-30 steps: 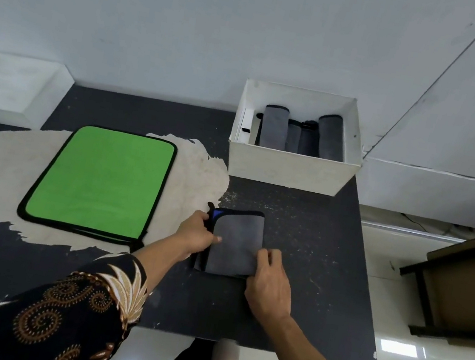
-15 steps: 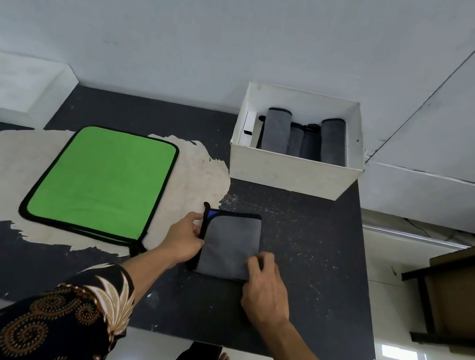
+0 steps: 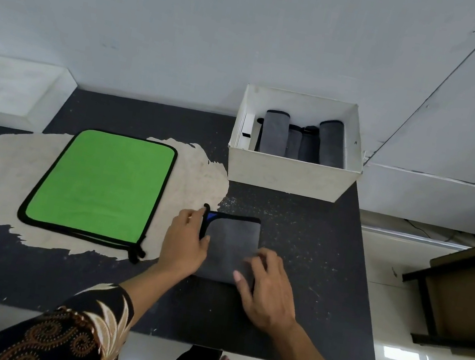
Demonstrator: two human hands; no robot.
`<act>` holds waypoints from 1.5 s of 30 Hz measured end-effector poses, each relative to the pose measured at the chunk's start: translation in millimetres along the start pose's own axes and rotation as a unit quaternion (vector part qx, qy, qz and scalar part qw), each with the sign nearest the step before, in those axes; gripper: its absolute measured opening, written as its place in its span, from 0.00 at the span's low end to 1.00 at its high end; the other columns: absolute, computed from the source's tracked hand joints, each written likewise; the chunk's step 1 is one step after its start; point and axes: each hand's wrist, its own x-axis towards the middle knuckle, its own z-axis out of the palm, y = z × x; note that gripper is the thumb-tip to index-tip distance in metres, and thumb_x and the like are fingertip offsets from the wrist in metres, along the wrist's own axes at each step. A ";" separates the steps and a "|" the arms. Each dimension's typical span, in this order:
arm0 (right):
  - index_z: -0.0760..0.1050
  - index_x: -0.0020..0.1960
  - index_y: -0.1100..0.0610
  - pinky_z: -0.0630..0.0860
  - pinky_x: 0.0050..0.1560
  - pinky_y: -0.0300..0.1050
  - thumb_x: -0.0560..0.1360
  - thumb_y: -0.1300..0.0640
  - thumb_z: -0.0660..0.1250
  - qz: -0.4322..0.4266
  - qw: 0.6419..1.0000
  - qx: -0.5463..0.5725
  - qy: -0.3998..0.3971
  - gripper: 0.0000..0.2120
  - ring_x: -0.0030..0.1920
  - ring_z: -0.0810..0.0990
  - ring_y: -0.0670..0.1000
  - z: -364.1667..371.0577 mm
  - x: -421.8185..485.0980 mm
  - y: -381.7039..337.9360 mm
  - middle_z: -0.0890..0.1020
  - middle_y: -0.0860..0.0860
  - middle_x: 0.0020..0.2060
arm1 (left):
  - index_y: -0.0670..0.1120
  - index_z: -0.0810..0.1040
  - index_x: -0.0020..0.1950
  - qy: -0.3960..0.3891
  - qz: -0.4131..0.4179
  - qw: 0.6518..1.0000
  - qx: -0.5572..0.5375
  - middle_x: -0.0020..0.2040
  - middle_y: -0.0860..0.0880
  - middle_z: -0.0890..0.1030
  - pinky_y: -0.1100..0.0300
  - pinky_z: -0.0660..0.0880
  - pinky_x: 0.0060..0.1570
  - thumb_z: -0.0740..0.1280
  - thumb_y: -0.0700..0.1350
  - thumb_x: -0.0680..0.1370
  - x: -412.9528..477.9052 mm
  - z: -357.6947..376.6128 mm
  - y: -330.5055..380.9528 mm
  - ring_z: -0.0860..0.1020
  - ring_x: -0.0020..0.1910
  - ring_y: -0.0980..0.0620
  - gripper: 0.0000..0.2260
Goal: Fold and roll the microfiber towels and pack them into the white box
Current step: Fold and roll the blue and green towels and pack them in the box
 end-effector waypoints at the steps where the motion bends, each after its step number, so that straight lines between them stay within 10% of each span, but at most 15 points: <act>1: 0.73 0.63 0.52 0.75 0.57 0.48 0.79 0.39 0.56 0.001 1.000 0.001 0.027 0.21 0.62 0.70 0.51 -0.4 4.8 -4.7 0.68 0.51 0.65 | 0.46 0.64 0.76 0.006 0.044 0.999 0.030 0.70 0.45 0.68 0.51 0.70 0.65 0.68 0.46 0.77 -3.3 0.7 7.3 0.69 0.67 0.46 0.28; 11: 0.35 0.79 0.55 0.40 0.75 0.66 0.83 0.48 0.49 0.032 0.971 -0.095 -0.218 0.32 0.77 0.31 0.52 30.7 38.9 -16.8 0.32 0.53 0.77 | 0.47 0.36 0.79 -0.187 0.119 0.947 0.230 0.78 0.46 0.32 0.44 0.43 0.77 0.47 0.57 0.83 -9.2 30.3 -11.2 0.32 0.77 0.45 0.30; 31: 0.32 0.78 0.54 0.34 0.73 0.68 0.82 0.39 0.42 0.071 0.965 -0.144 -0.206 0.34 0.76 0.29 0.55 32.5 42.7 -18.0 0.32 0.54 0.77 | 0.45 0.33 0.78 -0.187 0.108 0.938 0.272 0.78 0.47 0.31 0.46 0.34 0.75 0.29 0.65 0.73 -11.9 26.3 -18.8 0.31 0.76 0.43 0.38; 34: 0.33 0.79 0.56 0.36 0.73 0.68 0.81 0.38 0.46 0.111 0.961 -0.147 -0.207 0.36 0.77 0.32 0.59 27.5 40.4 -20.6 0.33 0.57 0.77 | 0.44 0.39 0.79 -0.175 0.109 0.937 0.282 0.79 0.46 0.36 0.46 0.39 0.77 0.38 0.63 0.79 -15.1 20.8 -15.5 0.38 0.78 0.42 0.34; 38: 0.56 0.76 0.58 0.60 0.71 0.58 0.78 0.44 0.62 0.240 0.961 -0.095 -0.100 0.33 0.73 0.61 0.61 11.1 35.7 -35.0 0.59 0.59 0.74 | 0.47 0.67 0.72 -0.070 0.037 0.982 0.173 0.69 0.46 0.71 0.53 0.68 0.62 0.61 0.52 0.80 -15.6 8.8 -8.7 0.71 0.63 0.46 0.21; 45: 0.72 0.58 0.57 0.74 0.44 0.44 0.74 0.52 0.68 0.400 0.905 0.107 -0.096 0.15 0.51 0.80 0.55 5.2 44.4 -26.8 0.81 0.54 0.51 | 0.46 0.64 0.65 -0.138 -0.113 0.984 -0.026 0.59 0.44 0.76 0.55 0.71 0.46 0.68 0.44 0.77 -7.3 10.1 9.4 0.77 0.54 0.45 0.20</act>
